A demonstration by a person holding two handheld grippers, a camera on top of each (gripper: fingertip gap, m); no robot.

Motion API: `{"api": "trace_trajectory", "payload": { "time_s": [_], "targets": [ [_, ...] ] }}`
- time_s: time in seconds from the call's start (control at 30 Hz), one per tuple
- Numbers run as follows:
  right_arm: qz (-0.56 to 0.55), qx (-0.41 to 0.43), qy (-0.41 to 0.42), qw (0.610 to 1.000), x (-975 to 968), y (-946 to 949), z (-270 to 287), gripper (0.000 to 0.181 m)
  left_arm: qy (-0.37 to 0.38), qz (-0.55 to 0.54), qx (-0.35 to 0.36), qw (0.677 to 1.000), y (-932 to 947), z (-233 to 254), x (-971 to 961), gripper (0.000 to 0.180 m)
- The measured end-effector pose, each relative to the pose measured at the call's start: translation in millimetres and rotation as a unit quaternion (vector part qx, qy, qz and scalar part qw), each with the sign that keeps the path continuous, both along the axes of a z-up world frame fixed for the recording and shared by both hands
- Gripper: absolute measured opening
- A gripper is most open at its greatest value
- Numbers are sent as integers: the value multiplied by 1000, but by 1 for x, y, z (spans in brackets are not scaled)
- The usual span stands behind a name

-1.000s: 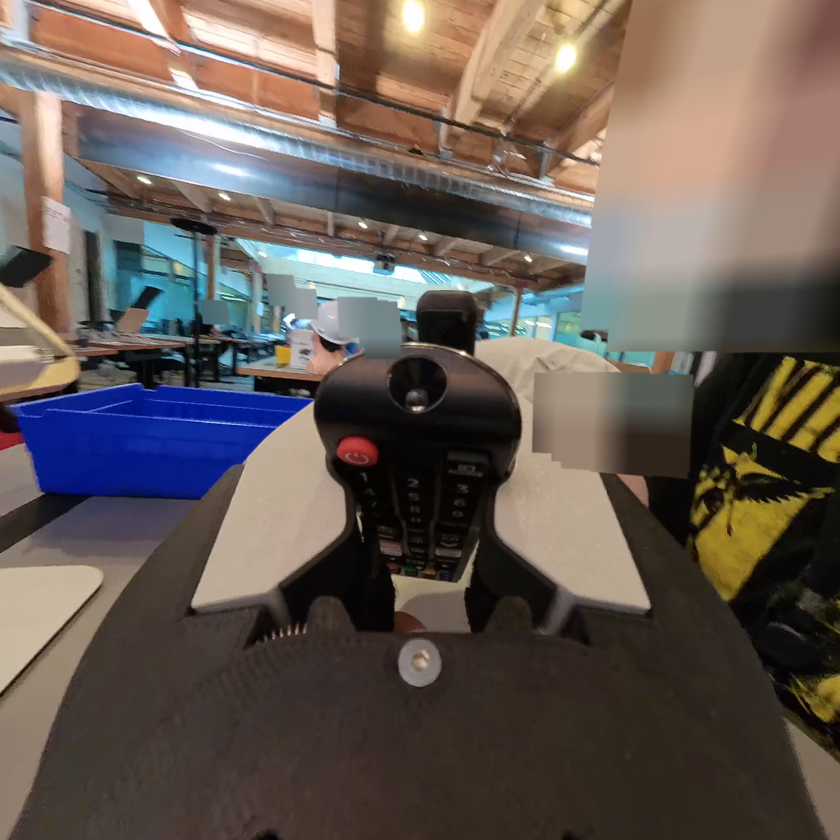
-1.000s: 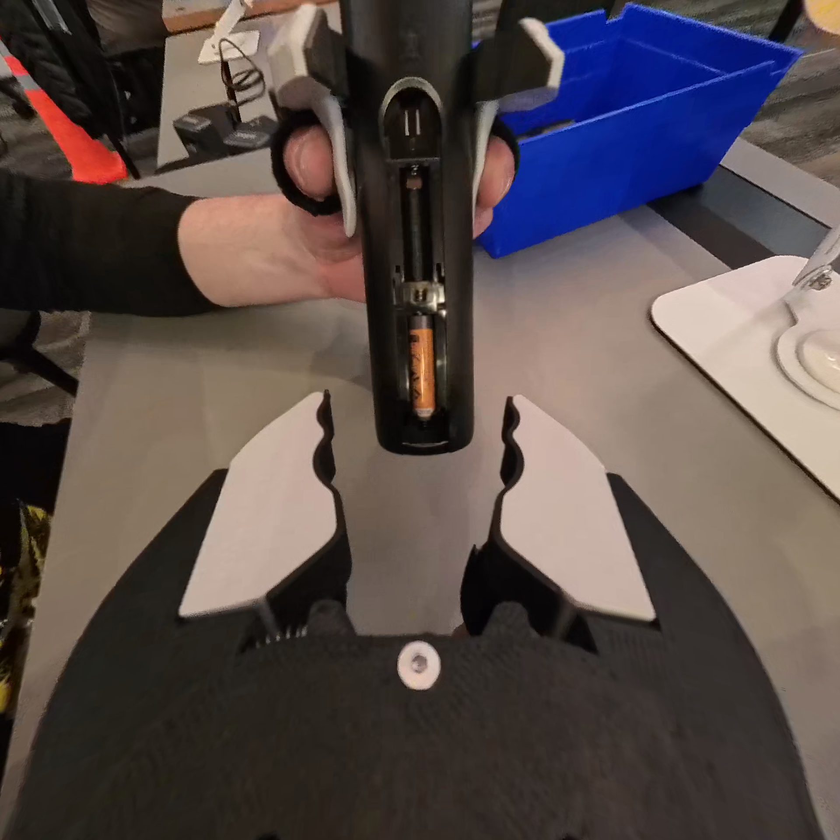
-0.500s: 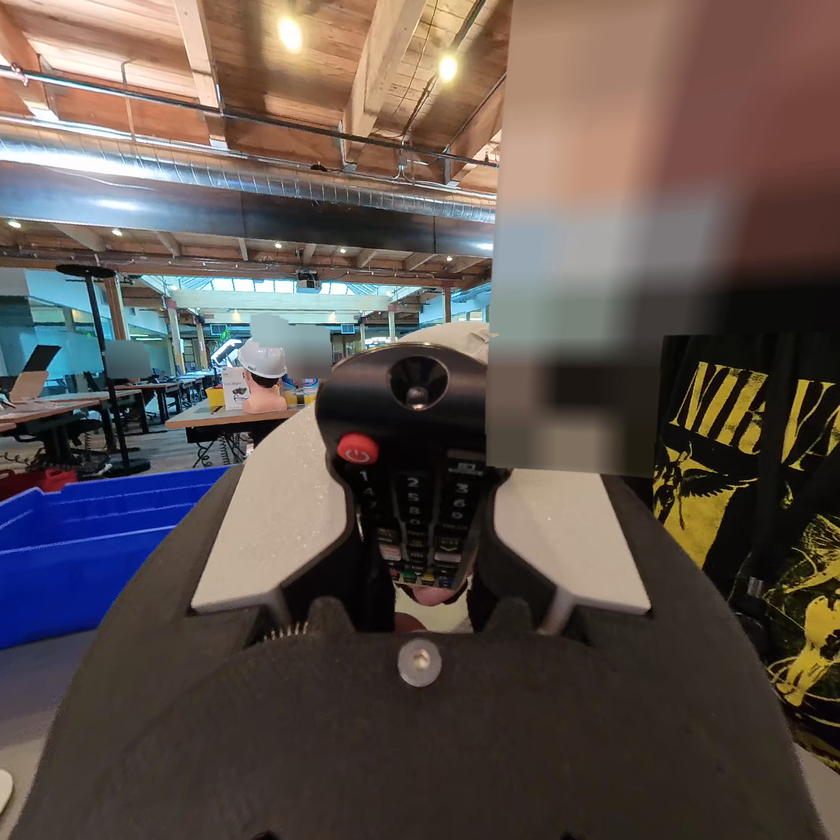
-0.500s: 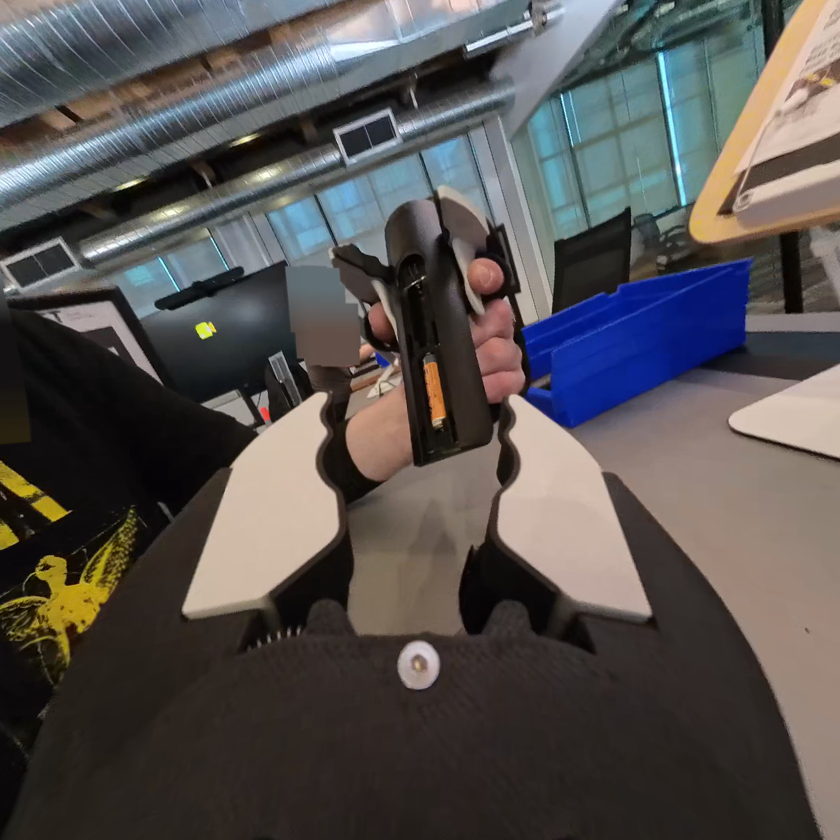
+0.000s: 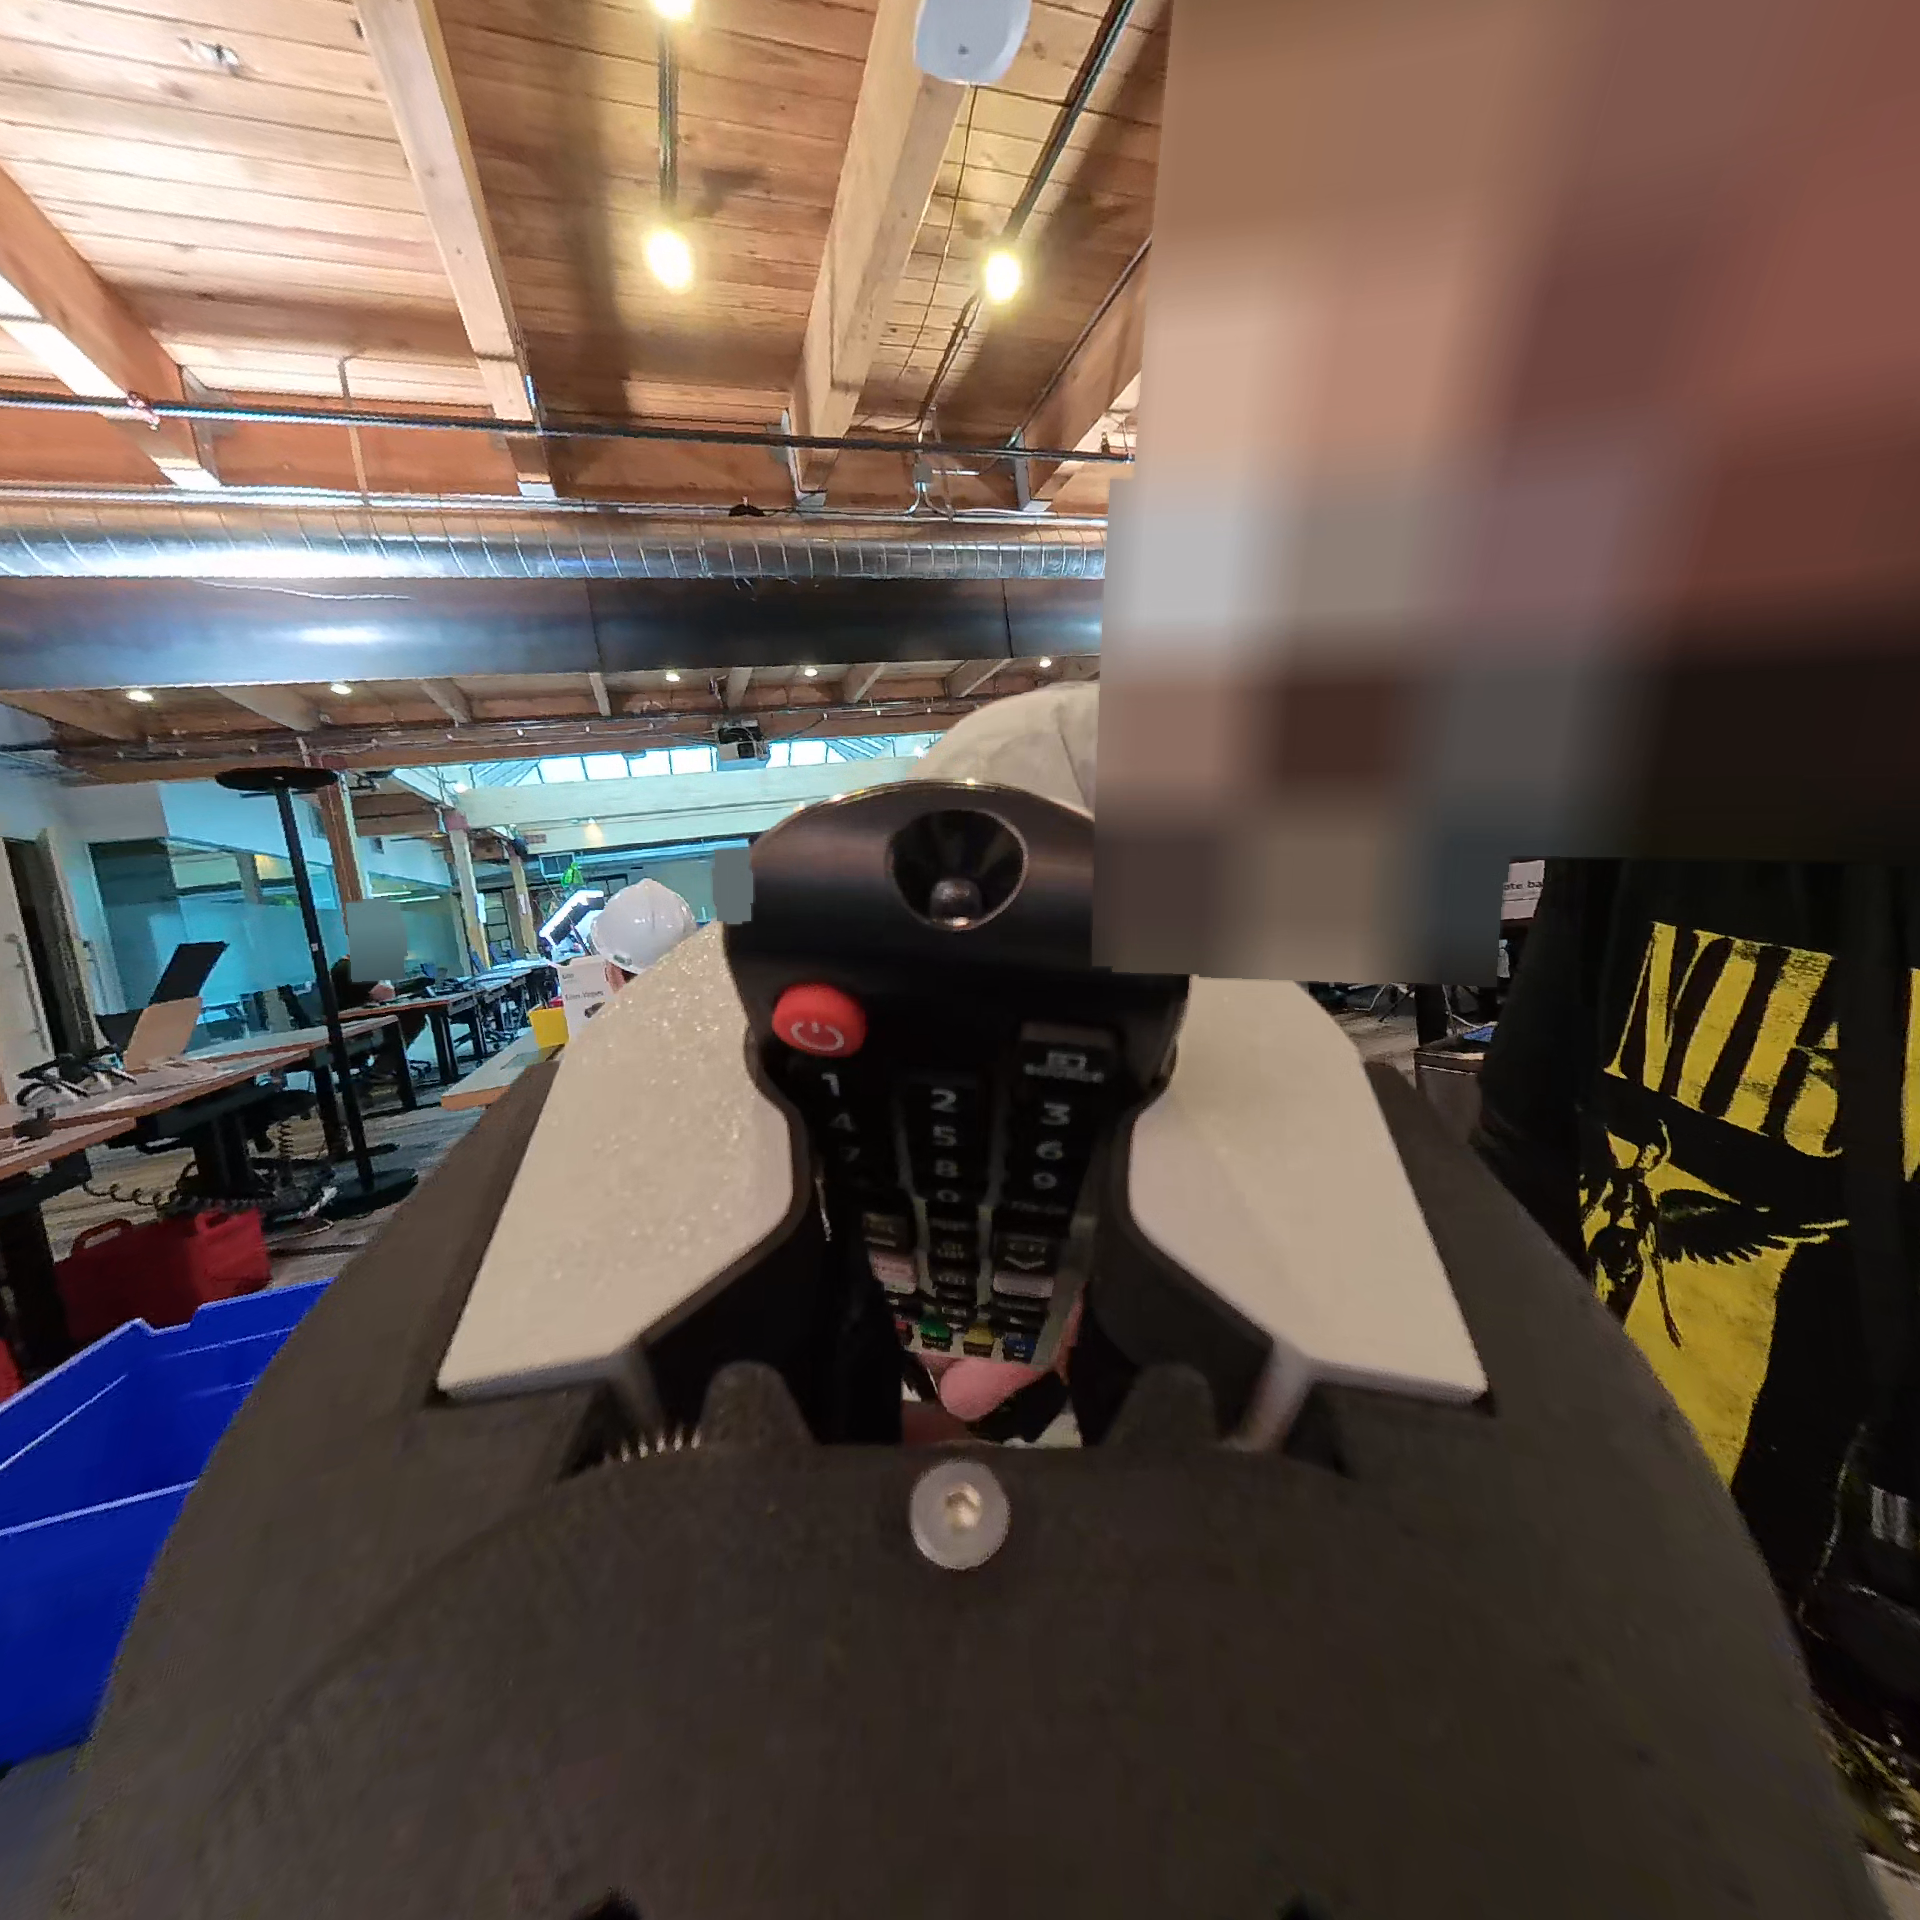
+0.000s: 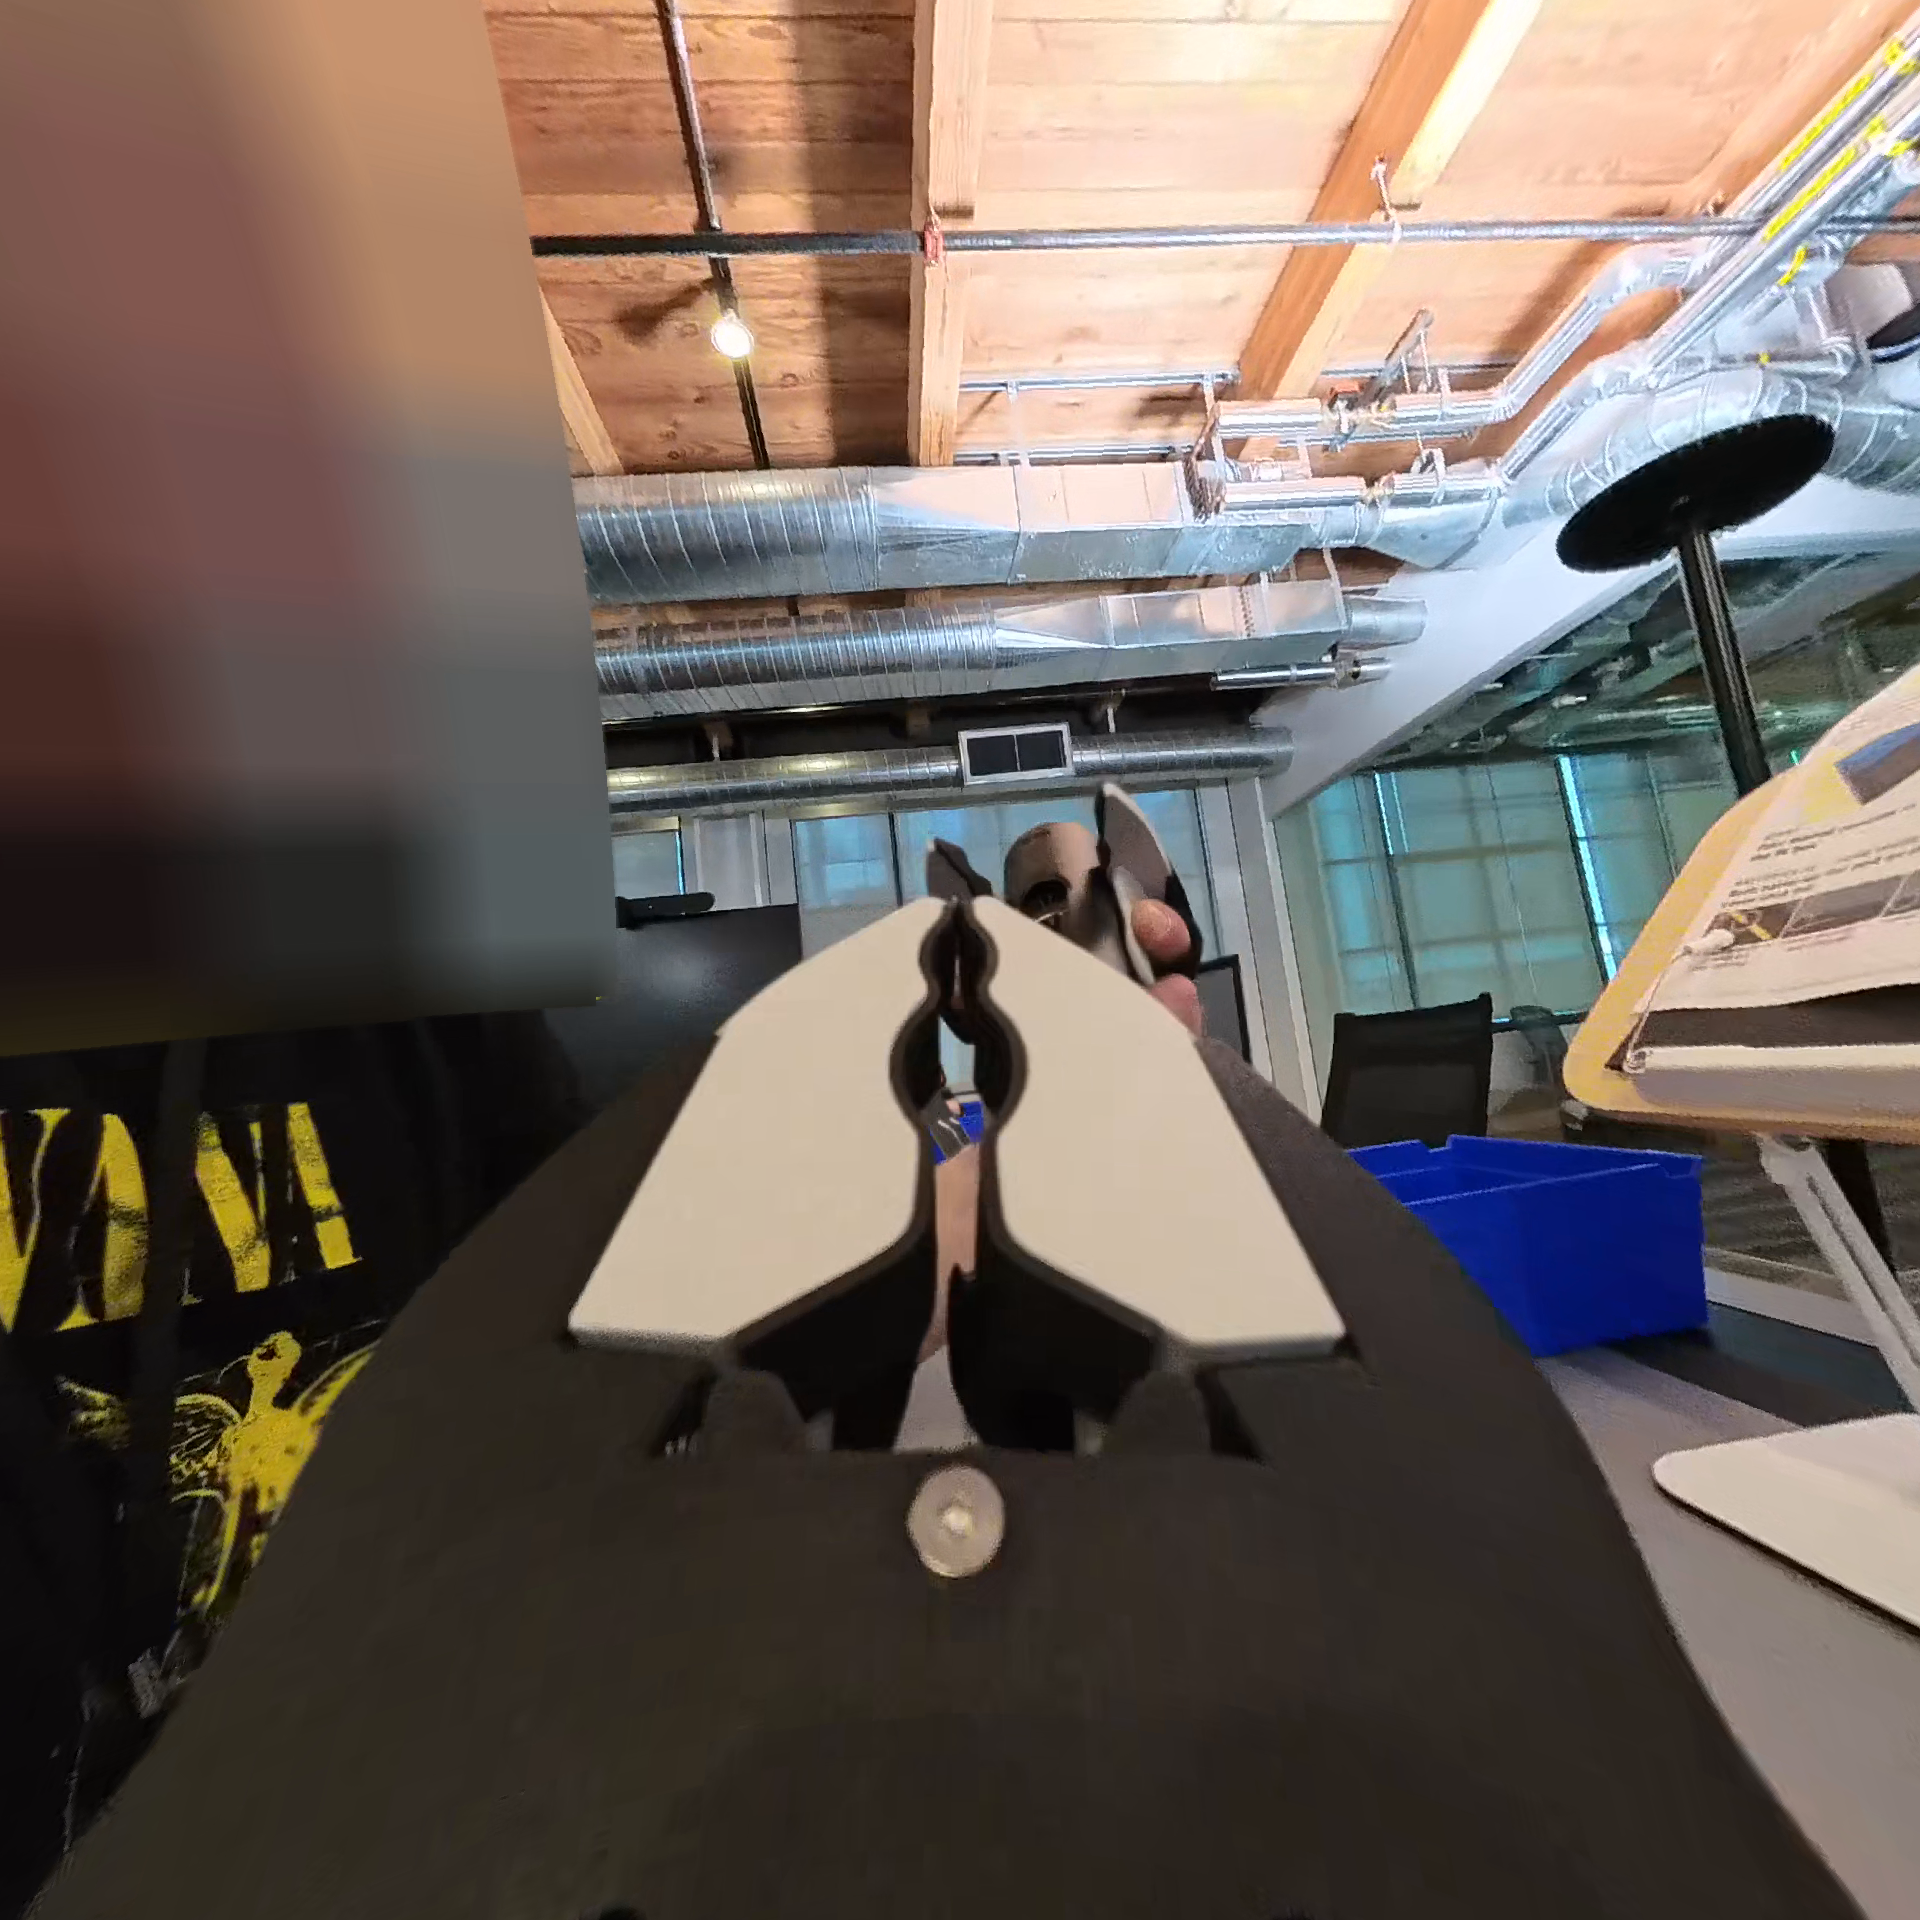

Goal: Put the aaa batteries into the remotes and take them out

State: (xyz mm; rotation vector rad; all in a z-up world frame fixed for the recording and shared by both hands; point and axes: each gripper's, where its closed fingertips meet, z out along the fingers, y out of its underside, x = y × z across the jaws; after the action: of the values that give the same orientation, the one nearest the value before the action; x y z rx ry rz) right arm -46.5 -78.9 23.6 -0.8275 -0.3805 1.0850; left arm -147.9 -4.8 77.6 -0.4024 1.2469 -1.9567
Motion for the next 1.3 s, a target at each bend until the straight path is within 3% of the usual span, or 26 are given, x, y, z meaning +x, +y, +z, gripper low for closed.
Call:
{"api": "trace_trajectory", "payload": {
  "time_s": [0.07,0.13,0.23,0.27,0.3,0.33,0.37,0.47,0.5,0.63,0.73,0.83,0.87,0.9,1.0,1.03,1.07,1.17,1.23,1.27,1.3],
  "targets": [
    [-13,4,-18,1000,0,-2,2,5,1,8,1,1000,3,0,-1,62],
    [-25,4,-20,999,0,-3,8,33,-2,12,-4,1000,7,2,-3,62],
    [-23,33,-34,999,-8,-12,18,34,-10,20,-10,1000,12,7,-7,62],
    [-31,29,-44,998,-14,-11,19,27,-16,17,-18,1000,13,10,-9,62],
    [-24,42,-61,997,-22,-20,19,10,-21,15,-24,999,13,12,-11,62],
    [-25,44,-65,997,-25,-19,21,8,-20,19,-23,999,13,12,-11,62],
    [-32,38,-63,997,-25,-16,22,16,-18,26,-17,999,13,12,-10,62],
    [-106,-4,-78,991,-24,5,18,67,-12,49,-1,999,13,11,-8,62],
    [-116,-15,-103,988,-30,10,14,72,-8,56,7,998,13,10,-7,62],
    [-182,3,-132,974,-33,12,20,68,-3,76,4,997,23,9,-6,62],
    [-289,21,-169,942,-20,16,24,62,2,107,2,994,34,7,-4,62],
    [-341,33,-197,918,-13,12,31,33,-2,120,-5,993,37,11,-5,61],
    [-317,44,-189,929,-16,6,37,10,-2,124,-3,992,37,12,-5,61],
    [-288,50,-167,942,-16,-1,45,0,-1,127,0,992,37,11,-4,61],
    [-257,76,-103,958,-6,-18,66,0,-3,128,1,992,36,12,-5,61],
    [-268,80,-99,955,-2,-20,68,9,-3,128,-1,992,35,13,-5,61],
    [-302,63,-91,947,7,-15,69,40,-6,129,-4,992,35,13,-5,61],
    [-391,59,-192,898,4,-6,64,27,-11,120,-12,993,33,16,-5,61],
    [-453,48,-241,857,6,1,62,0,-11,123,-19,992,34,15,-3,61],
    [-478,49,-246,842,9,2,64,0,-8,119,-20,993,33,14,-2,61],
    [-509,51,-241,825,14,2,67,11,-7,121,-20,992,33,13,0,61]
  ]
}}
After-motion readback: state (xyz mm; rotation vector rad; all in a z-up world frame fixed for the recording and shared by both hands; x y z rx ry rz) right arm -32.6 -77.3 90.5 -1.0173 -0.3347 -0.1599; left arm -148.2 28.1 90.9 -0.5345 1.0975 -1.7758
